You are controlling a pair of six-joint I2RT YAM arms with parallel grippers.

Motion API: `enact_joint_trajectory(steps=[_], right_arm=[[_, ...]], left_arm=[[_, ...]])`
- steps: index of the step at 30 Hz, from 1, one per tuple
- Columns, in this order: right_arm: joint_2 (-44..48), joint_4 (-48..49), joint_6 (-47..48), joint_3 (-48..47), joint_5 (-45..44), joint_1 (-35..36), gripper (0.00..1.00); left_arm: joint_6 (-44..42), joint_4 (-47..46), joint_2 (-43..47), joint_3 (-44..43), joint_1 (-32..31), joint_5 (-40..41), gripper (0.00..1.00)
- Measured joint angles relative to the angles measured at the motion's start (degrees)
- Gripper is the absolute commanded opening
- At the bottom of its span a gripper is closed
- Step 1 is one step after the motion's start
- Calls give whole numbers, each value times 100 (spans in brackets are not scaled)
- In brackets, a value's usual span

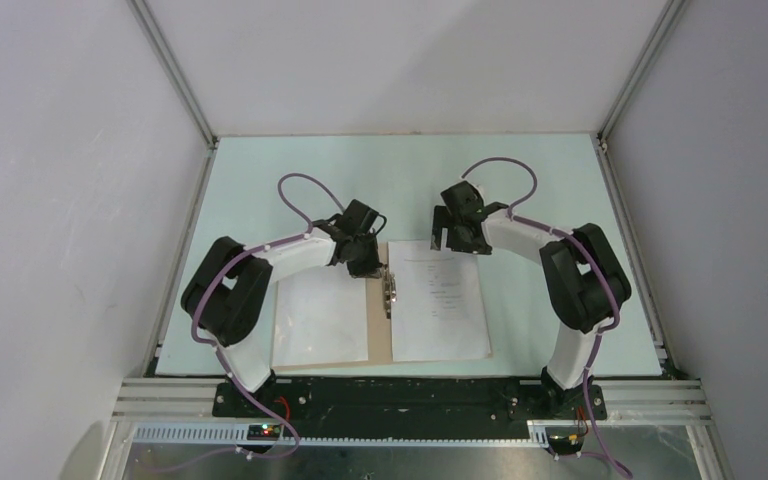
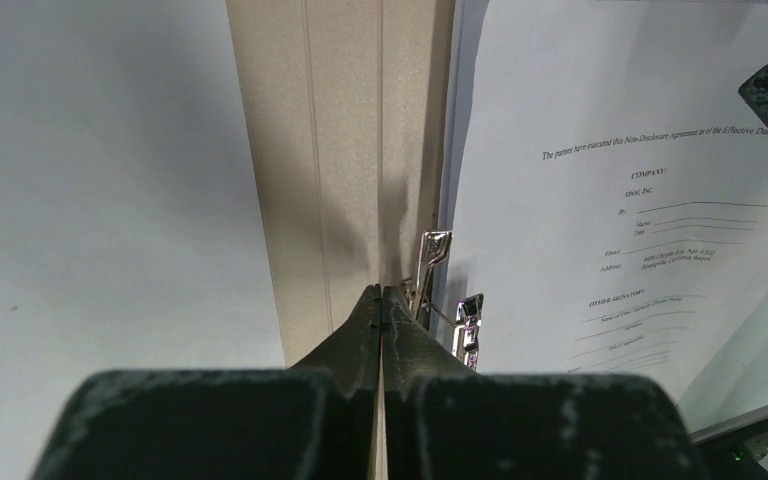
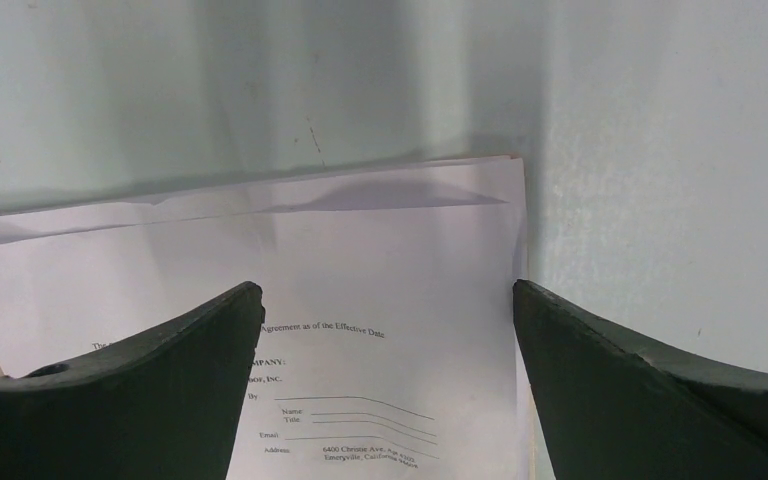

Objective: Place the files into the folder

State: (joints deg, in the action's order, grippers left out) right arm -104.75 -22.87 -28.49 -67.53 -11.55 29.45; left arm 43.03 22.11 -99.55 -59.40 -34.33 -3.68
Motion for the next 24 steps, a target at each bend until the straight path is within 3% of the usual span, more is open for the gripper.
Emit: enact_joint_trajectory(steps=[10, 16, 20, 24], right_arm=[[50, -109, 7, 0, -2, -247, 100], [586, -286, 96, 0, 2, -378, 98], [1078, -492, 125, -2, -24, -131, 85], [1294, -603, 31, -44, 42, 575, 73]], left_arm=[[-4, -17, 0, 0, 0, -2, 0], [-11, -17, 0, 0, 0, 0, 0], [-20, -20, 0, 0, 0, 0, 0], [-17, -20, 4, 2, 2, 4, 0]])
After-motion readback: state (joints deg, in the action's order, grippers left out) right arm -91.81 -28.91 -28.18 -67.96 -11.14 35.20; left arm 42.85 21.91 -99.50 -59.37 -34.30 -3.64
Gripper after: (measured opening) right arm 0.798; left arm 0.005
